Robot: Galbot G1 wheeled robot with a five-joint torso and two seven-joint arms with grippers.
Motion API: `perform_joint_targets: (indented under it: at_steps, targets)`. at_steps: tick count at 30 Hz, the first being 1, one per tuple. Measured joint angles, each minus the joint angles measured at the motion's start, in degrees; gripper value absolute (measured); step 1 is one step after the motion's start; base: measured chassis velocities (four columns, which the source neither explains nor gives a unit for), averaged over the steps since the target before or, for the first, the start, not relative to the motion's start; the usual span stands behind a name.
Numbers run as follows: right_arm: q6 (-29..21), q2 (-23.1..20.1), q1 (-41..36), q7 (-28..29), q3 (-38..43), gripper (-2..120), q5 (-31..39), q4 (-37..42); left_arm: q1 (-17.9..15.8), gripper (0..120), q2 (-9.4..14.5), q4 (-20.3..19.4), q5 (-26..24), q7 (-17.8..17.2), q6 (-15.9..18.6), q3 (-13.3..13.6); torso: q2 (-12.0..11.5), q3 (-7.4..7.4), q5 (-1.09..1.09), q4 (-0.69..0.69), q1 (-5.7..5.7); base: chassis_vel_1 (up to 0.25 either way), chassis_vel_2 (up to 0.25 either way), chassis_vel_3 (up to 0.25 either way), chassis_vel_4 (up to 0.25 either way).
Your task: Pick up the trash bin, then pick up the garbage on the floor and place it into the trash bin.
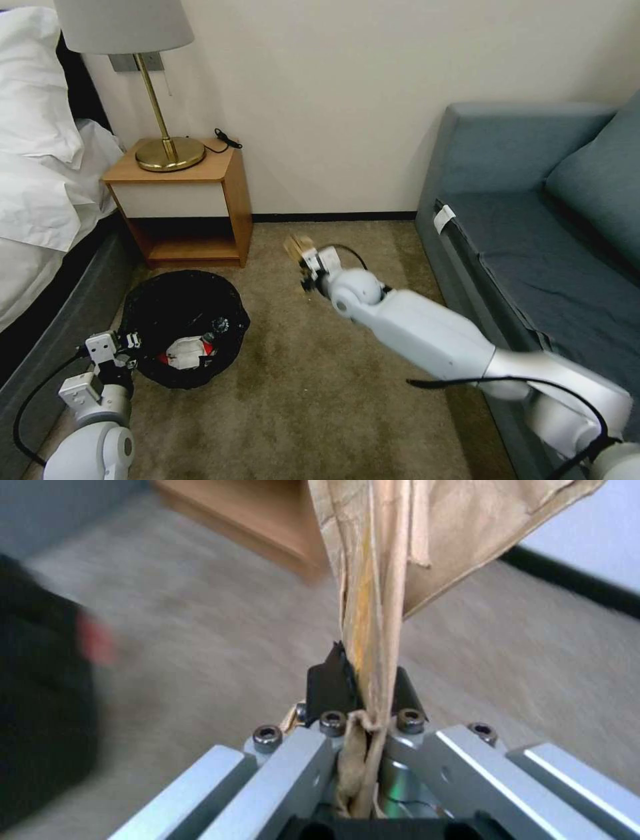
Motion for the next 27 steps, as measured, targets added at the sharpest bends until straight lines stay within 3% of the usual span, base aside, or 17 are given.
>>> perform_joint_targets:
  at_steps: [11, 27]
  targets:
    - [0.2, 4.3, 2.5, -1.9, -4.7, 0, 9.8, 11.6, -0.6, 4, 0.1, 0.8, -0.3, 0.0, 0.0, 0.0, 0.0, 0.0, -0.01, 0.0, 0.0, 0.0, 0.0, 0.0, 0.0]
    - [2.7, 6.1, -1.9, -3.9, -8.9, 0, 9.7, 10.4, -1.0, 4, -0.2, 1.1, -0.3, 0.1, 0.0, 0.3, 0.0, 0.0, 0.0, -0.01, 0.0, 0.0, 0.0, 0.0, 0.0]
